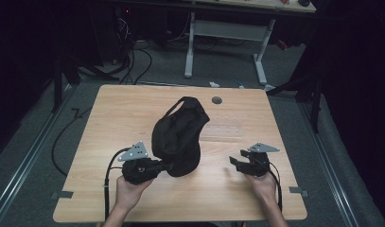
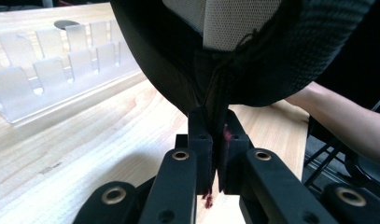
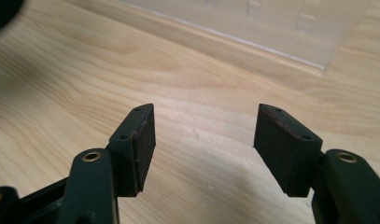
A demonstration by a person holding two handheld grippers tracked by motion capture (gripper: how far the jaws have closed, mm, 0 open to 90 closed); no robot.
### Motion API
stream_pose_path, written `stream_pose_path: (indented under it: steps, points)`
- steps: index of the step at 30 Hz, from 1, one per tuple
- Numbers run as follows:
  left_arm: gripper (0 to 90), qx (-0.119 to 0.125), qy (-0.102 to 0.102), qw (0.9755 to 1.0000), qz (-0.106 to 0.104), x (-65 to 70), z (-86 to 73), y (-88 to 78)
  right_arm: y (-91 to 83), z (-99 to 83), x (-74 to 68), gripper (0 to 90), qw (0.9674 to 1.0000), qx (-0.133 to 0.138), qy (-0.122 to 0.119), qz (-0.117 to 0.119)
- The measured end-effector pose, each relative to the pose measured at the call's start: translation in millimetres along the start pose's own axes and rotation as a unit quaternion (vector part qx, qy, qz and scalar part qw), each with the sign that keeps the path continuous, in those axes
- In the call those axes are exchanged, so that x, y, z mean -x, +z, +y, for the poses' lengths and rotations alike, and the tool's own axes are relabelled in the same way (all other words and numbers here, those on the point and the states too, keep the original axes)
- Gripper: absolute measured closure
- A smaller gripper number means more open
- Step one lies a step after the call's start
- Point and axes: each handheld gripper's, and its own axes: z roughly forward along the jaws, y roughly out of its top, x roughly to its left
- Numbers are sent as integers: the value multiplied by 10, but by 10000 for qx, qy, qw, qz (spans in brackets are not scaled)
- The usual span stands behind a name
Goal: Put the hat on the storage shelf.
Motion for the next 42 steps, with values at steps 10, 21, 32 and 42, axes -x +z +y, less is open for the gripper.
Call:
stream_pose_path:
  steps: [10,21,32,42]
  points:
    - [861,182,47,9997,151,-22,107,16,65,-141,45,371,9989,-39,-53,-459]
    - [860,337,152,9987,350,-53,270,68,101,-147,27,337,9983,-272,-142,-494]
    - [860,483,354,9968,522,-71,476,179,99,-148,25,336,9984,-273,-142,-472]
    - [861,697,536,9941,633,-84,630,267,98,-148,25,336,9984,-278,-140,-475]
